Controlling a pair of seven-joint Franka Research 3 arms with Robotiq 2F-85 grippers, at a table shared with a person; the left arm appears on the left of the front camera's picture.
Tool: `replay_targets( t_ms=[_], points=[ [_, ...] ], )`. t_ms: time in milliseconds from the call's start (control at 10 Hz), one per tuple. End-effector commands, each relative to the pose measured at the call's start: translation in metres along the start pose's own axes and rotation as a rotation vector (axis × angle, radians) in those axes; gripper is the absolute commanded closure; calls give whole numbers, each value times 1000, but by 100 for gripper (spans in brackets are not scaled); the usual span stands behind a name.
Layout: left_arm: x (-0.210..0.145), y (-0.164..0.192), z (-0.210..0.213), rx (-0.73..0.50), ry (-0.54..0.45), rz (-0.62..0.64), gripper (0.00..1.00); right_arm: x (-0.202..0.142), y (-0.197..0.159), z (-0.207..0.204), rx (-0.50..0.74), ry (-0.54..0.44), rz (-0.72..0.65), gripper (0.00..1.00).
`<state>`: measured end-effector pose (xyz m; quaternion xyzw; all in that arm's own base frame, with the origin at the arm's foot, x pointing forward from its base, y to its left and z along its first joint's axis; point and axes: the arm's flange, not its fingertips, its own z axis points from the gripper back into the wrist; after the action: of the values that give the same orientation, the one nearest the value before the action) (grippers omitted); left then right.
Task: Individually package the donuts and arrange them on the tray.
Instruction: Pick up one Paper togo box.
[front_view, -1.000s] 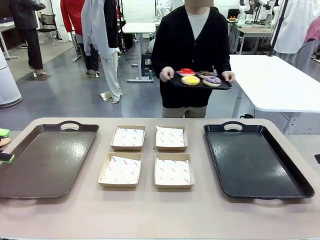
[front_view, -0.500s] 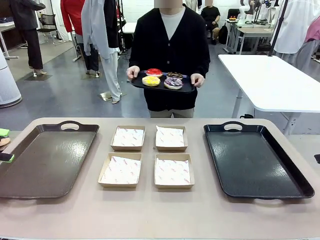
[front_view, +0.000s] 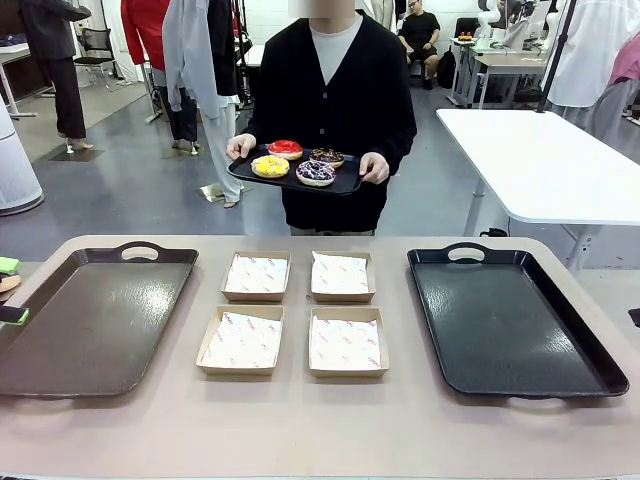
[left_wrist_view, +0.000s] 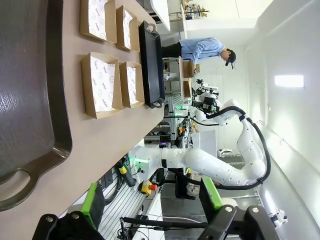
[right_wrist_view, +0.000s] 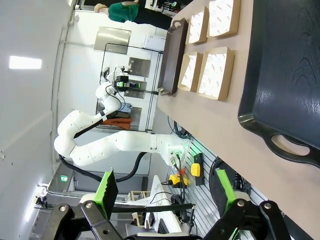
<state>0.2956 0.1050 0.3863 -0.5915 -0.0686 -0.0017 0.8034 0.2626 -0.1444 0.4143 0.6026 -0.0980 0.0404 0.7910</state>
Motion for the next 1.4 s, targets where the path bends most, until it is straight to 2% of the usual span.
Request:
replay_targets(
  t_ms=[0,1300],
  points=[
    [-1,-3,0,-7,5,-7,0,-2,0,1,9,1,-4,0],
    [-1,-3,0,-7,5,-7,0,-2,0,1,9,1,-4,0]
  ],
)
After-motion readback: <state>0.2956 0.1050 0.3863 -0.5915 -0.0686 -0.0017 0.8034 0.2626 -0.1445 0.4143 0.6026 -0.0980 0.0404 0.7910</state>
